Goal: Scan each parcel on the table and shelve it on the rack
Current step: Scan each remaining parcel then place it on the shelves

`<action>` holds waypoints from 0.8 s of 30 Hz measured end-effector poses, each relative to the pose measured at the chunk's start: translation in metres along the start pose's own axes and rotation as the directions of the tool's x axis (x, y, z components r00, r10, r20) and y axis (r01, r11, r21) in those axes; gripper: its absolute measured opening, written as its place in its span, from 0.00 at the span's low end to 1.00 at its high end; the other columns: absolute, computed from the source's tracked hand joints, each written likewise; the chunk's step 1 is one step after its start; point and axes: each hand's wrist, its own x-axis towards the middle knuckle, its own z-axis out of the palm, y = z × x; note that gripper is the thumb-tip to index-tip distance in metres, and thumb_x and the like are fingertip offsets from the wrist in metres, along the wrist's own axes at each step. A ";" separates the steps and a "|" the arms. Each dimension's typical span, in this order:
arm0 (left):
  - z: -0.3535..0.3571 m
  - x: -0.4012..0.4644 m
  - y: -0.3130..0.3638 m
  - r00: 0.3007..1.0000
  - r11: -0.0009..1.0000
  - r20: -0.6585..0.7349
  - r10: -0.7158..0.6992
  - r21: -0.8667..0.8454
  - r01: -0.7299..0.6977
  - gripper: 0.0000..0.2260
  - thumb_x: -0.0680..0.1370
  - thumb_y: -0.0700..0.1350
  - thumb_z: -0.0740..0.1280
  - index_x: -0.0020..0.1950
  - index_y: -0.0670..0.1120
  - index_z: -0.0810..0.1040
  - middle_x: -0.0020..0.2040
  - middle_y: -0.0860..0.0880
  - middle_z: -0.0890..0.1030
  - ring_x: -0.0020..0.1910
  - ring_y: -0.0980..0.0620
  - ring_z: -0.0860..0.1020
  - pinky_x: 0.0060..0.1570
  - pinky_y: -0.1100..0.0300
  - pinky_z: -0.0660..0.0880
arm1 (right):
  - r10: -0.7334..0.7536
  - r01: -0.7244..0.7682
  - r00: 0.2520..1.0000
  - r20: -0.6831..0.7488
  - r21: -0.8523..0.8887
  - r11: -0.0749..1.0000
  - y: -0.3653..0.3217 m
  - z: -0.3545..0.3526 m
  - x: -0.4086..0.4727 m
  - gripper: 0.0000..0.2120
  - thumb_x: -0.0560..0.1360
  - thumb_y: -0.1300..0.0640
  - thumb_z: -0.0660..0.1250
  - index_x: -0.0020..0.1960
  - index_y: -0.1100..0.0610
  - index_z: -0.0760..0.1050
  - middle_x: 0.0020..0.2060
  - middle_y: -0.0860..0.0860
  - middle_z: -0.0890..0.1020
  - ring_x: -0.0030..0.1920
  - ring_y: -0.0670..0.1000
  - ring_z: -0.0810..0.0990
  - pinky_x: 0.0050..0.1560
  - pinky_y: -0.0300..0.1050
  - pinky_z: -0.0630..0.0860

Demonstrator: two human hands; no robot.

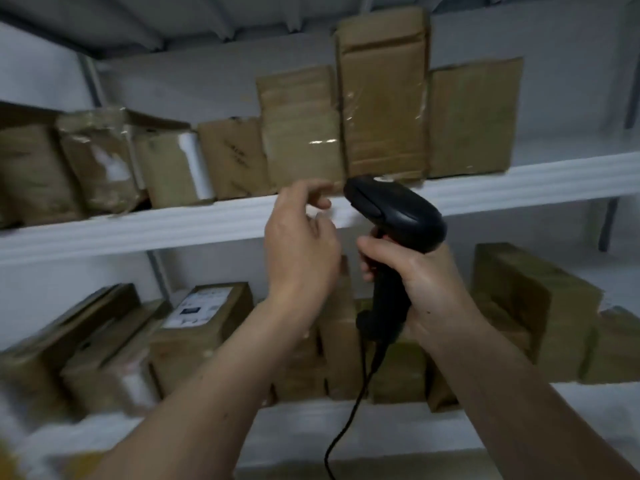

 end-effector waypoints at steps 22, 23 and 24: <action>-0.427 -0.081 -0.290 0.739 0.722 -0.088 -0.668 0.165 0.672 0.21 0.73 0.26 0.61 0.52 0.51 0.79 0.42 0.53 0.73 0.28 0.58 0.68 0.23 0.68 0.66 | 0.358 -0.337 0.862 0.359 -0.124 0.933 0.215 0.401 -0.095 0.04 0.71 0.67 0.72 0.38 0.61 0.79 0.31 0.55 0.78 0.33 0.53 0.76 0.38 0.46 0.75; -0.445 -0.083 -0.300 0.726 0.707 -0.089 -0.682 0.176 0.685 0.22 0.72 0.26 0.61 0.52 0.51 0.79 0.42 0.53 0.72 0.29 0.57 0.68 0.25 0.67 0.66 | 0.381 -0.361 0.858 0.344 -0.121 0.924 0.224 0.420 -0.101 0.05 0.71 0.67 0.72 0.38 0.61 0.79 0.31 0.54 0.79 0.33 0.53 0.76 0.39 0.47 0.75; -0.464 -0.086 -0.309 0.714 0.690 -0.095 -0.694 0.195 0.697 0.23 0.71 0.25 0.61 0.52 0.52 0.78 0.43 0.53 0.71 0.30 0.56 0.67 0.25 0.66 0.66 | 0.405 -0.387 0.852 0.332 -0.122 0.914 0.233 0.437 -0.107 0.05 0.71 0.67 0.73 0.38 0.60 0.80 0.31 0.54 0.79 0.33 0.52 0.76 0.40 0.47 0.75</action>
